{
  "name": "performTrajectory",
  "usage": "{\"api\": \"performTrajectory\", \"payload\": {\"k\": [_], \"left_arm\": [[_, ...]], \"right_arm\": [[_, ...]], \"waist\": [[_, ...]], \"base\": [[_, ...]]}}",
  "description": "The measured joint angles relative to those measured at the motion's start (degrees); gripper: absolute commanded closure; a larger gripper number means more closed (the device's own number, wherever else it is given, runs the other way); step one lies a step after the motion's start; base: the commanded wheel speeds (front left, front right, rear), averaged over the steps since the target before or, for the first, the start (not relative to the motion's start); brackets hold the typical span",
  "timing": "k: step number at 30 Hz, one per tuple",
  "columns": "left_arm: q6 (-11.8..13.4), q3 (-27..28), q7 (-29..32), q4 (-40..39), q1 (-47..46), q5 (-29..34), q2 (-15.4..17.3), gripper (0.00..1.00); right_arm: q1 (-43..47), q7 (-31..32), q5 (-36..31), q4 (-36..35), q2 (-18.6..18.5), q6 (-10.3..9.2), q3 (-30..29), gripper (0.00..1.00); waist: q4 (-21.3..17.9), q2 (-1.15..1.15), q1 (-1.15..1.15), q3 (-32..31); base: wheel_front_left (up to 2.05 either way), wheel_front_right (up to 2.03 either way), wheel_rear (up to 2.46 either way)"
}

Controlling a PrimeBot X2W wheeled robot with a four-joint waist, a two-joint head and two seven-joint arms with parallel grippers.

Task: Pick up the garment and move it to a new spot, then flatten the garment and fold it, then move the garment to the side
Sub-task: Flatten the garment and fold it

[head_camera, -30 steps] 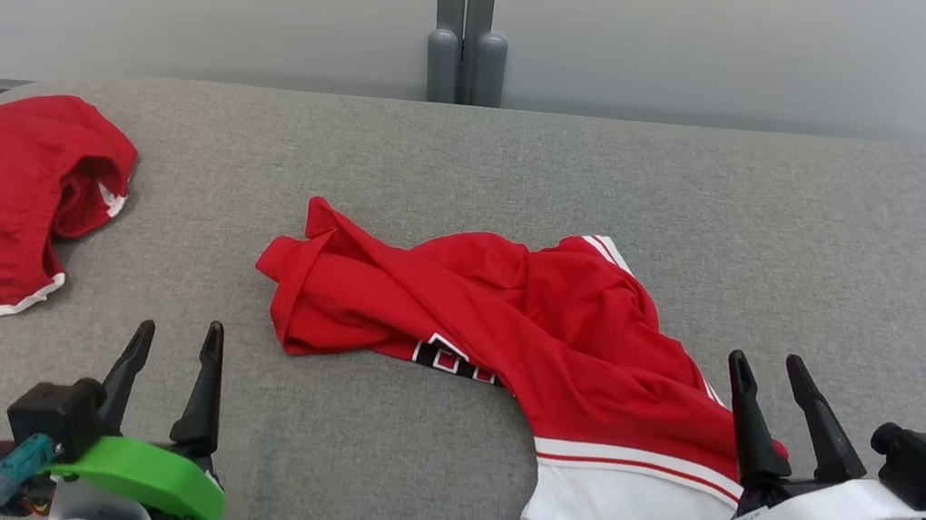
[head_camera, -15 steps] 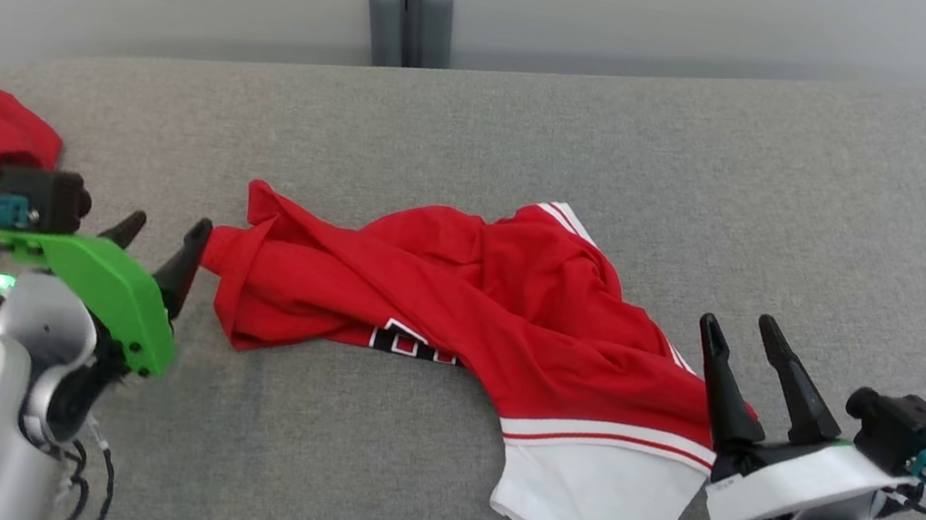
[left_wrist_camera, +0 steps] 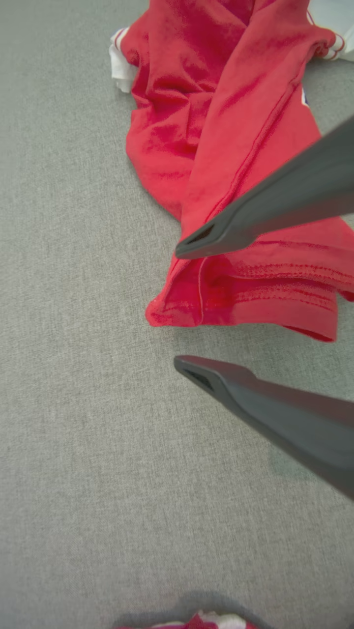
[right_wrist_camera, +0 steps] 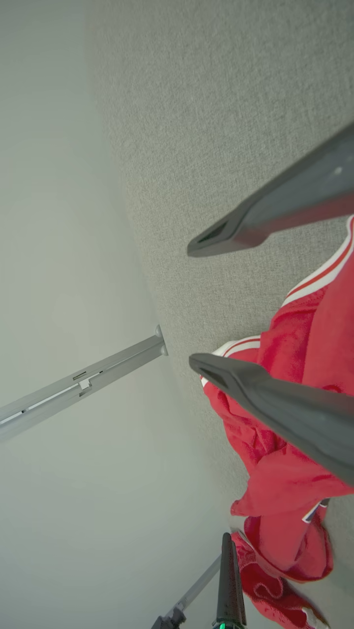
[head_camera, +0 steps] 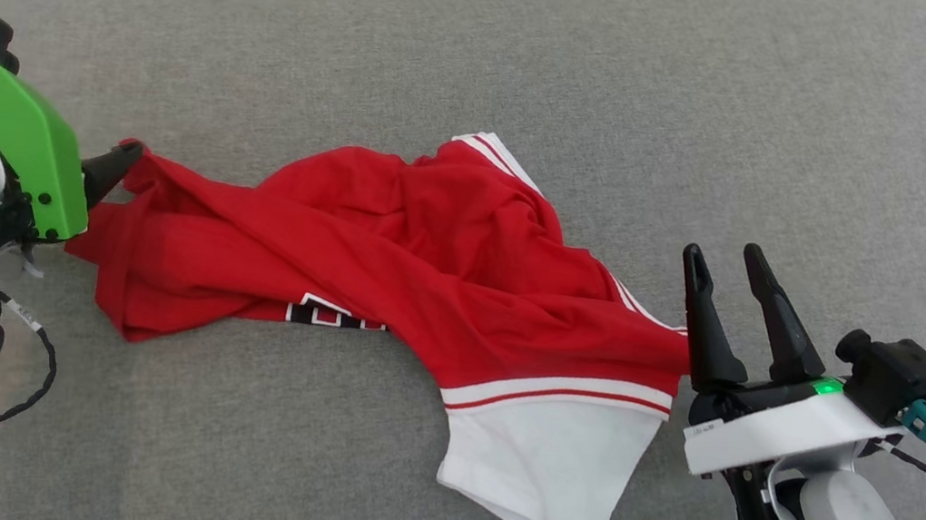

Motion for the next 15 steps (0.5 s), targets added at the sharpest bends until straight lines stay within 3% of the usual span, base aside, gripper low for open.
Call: {"api": "performTrajectory", "payload": {"k": [7, 14, 15], "left_arm": [[0.00, -0.22, 6.06, 6.33, -4.39, -2.50, 2.36, 0.00], [0.32, -0.04, 10.02, 10.21, -6.37, -3.88, 2.72, 0.00], [0.32, -0.24, 10.32, 10.47, -6.49, -3.87, 2.78, 0.04]], "right_arm": [[-0.98, 0.00, -0.29, 0.15, 1.12, 0.00, 0.41, 0.00], [-1.00, 0.00, -0.45, 0.60, 1.74, 0.00, 0.40, 0.00], [-1.00, 0.00, -0.46, 0.66, 1.79, 0.00, 0.38, 0.00]], "waist": [[-4.06, 0.00, 0.00, 2.85], [-6.75, 0.00, 0.00, 4.50], [-6.97, 0.00, 0.00, 4.65]], "base": [[0.00, 0.00, 0.00], [0.00, 0.00, 0.00], [0.00, 0.00, 0.00]]}}
